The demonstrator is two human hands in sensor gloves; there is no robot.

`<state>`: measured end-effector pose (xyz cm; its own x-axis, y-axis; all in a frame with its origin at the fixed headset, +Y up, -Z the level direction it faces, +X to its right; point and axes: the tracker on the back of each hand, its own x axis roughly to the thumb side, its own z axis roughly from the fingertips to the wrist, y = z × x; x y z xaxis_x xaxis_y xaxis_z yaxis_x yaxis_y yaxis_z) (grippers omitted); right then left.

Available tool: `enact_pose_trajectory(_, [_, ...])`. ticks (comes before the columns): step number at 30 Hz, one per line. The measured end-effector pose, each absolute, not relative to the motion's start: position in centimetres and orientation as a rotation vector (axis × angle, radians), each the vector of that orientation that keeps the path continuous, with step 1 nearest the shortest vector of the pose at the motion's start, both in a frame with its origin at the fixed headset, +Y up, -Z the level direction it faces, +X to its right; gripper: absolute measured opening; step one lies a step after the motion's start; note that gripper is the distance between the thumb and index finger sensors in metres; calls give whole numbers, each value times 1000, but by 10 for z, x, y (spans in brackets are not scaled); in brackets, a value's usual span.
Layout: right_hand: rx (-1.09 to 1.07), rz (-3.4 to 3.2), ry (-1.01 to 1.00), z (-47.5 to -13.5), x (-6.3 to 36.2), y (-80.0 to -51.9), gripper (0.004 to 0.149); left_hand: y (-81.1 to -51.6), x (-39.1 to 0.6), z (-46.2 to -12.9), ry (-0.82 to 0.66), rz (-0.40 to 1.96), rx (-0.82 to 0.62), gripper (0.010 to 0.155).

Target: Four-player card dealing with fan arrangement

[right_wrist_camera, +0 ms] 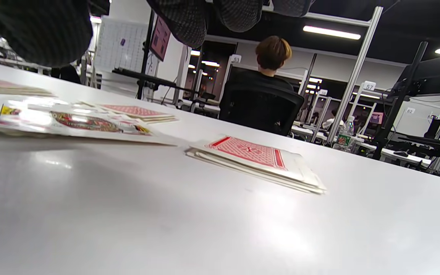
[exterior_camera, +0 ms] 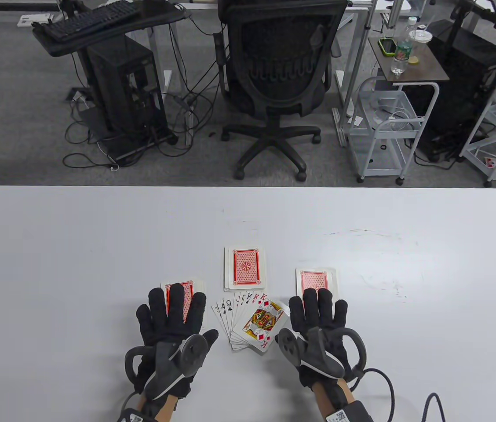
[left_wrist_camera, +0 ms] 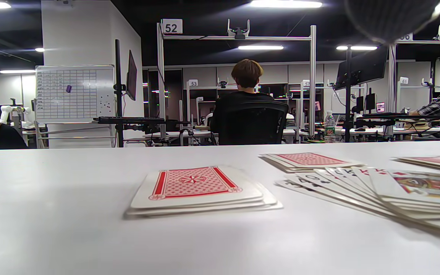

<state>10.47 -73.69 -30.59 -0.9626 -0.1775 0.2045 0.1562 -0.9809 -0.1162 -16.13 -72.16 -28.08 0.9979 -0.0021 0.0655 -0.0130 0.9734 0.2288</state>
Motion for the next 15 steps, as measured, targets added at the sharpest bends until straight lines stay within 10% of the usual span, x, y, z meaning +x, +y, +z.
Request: enact_pose_trajectory(15, [-314, -2981, 137, -306, 104, -738, 86, -723, -158, -281, -93, 3, 242, 80])
